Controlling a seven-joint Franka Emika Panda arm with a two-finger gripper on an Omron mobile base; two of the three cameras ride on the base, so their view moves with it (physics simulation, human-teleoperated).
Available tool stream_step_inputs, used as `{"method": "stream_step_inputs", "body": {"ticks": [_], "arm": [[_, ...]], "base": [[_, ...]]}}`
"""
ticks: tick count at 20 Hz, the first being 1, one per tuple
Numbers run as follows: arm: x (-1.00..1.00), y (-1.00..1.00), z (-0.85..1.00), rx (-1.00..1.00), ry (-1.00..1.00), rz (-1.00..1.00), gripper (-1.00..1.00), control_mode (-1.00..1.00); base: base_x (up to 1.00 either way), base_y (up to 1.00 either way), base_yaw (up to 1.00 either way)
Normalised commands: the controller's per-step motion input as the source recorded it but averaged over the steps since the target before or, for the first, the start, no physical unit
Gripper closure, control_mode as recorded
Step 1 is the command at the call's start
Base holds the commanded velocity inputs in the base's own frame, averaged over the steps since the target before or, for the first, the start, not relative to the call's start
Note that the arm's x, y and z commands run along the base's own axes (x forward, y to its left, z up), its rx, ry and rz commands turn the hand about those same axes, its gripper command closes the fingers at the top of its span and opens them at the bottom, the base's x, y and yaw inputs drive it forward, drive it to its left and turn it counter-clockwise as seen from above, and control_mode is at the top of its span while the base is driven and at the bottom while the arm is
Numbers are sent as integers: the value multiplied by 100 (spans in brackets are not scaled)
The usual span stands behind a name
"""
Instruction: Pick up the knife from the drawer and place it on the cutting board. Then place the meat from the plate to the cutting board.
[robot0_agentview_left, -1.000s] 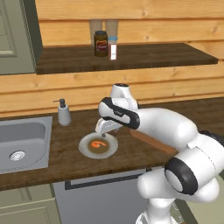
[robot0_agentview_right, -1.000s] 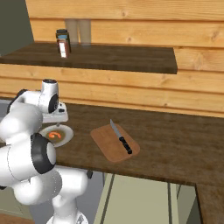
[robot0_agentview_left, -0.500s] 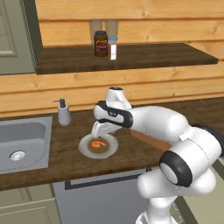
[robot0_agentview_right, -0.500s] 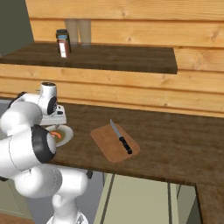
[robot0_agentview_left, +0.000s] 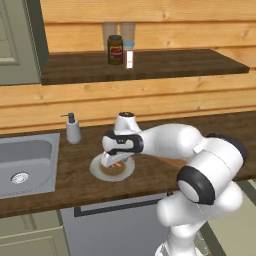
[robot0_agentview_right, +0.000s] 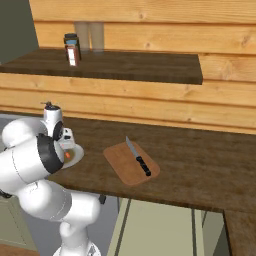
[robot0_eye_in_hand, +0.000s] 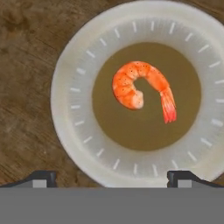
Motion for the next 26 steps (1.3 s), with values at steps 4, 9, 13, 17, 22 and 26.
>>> {"method": "stream_step_inputs", "body": {"ticks": [4,9,13,17,22,26], "arm": [[24,31,-8,-8,-2,0,-100,-100],[36,11,0,-7,0,0,-100,-100],[28,1,-17,-5,0,0,-100,-100],[12,0,-54,0,0,0,-100,-100],[16,2,-30,0,0,0,-100,-100],[17,0,0,0,-1,0,-100,-100]], "base": [[0,0,0],[0,0,0],[0,0,0],[0,0,0],[0,0,0],[0,0,0]]}}
